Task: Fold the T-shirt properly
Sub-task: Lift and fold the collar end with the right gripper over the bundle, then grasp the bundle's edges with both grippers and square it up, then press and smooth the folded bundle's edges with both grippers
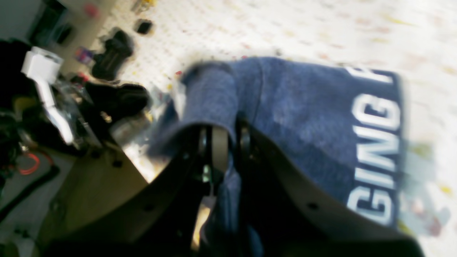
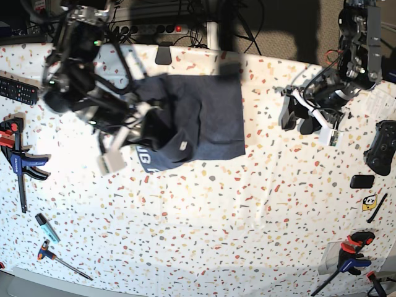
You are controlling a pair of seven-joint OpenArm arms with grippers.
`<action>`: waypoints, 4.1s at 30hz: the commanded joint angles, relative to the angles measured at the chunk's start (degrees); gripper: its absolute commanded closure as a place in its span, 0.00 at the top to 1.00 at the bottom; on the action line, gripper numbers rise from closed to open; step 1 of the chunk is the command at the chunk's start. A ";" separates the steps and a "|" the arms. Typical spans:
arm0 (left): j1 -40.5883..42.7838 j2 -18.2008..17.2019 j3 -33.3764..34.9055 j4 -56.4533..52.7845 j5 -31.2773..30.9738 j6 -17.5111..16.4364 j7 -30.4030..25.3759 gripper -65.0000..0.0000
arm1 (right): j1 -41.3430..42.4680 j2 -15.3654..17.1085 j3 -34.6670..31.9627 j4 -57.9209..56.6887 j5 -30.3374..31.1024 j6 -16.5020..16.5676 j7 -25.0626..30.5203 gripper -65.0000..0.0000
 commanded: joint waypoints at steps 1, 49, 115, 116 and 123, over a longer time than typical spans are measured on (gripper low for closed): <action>-0.61 -0.55 -0.33 1.09 -0.59 -0.04 -1.03 0.46 | 0.79 -1.03 -1.73 1.11 -0.76 0.30 2.05 0.00; 7.13 11.02 0.07 0.50 -12.35 -10.19 5.66 0.00 | 23.65 1.07 -12.74 -31.15 -31.58 -5.07 18.12 0.00; -41.11 17.55 2.86 -43.06 8.28 -8.68 -2.51 0.00 | -9.20 0.39 -9.09 -13.07 -39.52 -5.09 29.20 0.00; -41.09 17.55 2.86 -43.06 8.31 -8.68 -2.40 0.00 | -9.44 0.39 -9.09 -13.07 -39.12 -5.09 29.05 0.00; -41.75 17.53 2.86 -43.06 8.28 -8.68 -1.38 0.00 | -10.14 0.42 -9.09 -12.92 -35.52 -3.78 28.89 0.00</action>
